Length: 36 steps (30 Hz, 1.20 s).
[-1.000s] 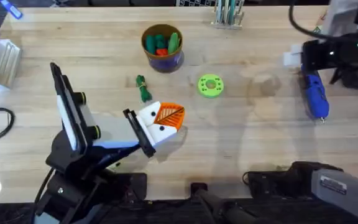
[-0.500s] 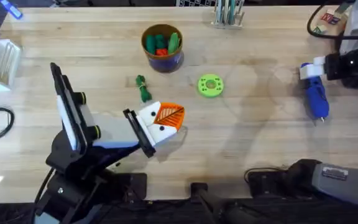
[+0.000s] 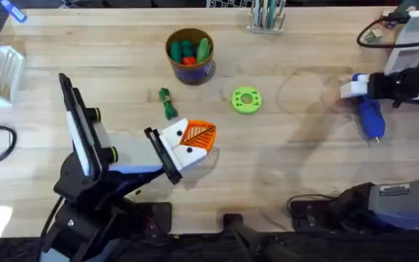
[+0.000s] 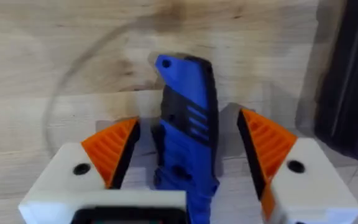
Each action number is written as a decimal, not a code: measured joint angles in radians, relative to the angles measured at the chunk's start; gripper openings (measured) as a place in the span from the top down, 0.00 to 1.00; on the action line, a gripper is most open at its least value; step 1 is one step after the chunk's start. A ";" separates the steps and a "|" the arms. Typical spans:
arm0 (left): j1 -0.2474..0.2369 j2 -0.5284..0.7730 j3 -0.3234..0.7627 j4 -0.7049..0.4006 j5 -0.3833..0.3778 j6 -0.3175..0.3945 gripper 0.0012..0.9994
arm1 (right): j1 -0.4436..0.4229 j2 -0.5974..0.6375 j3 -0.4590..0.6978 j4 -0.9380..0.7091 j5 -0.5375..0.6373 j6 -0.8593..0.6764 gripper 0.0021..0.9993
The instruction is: Pick up the gripper from the table and insert it into the empty holder that is missing its gripper. Then pick up a screw, insert it into the mounting hole, and use the screwdriver to tighten it. Finally, clean up the table by picking up the vegetable and placing it into the bucket.
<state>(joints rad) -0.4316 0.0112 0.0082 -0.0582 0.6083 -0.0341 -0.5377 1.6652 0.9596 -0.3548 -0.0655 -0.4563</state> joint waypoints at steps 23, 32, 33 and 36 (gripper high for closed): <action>0.000 0.000 0.000 0.000 0.000 0.000 1.00 | -0.004 0.015 0.006 0.009 -0.056 0.040 0.98; 0.000 0.000 0.000 0.000 0.000 0.000 1.00 | -0.002 -0.148 0.004 -0.041 -0.056 0.041 0.98; 0.000 0.000 0.000 0.000 0.000 0.000 1.00 | -0.002 -0.183 0.004 -0.045 -0.056 0.041 0.98; 0.000 0.000 0.000 0.000 0.000 0.000 1.00 | 0.002 -0.301 0.004 -0.067 -0.055 0.042 0.98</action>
<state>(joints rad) -0.4316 0.0109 0.0082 -0.0582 0.6079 -0.0341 -0.5359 1.3645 0.9638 -0.4223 -0.1208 -0.4145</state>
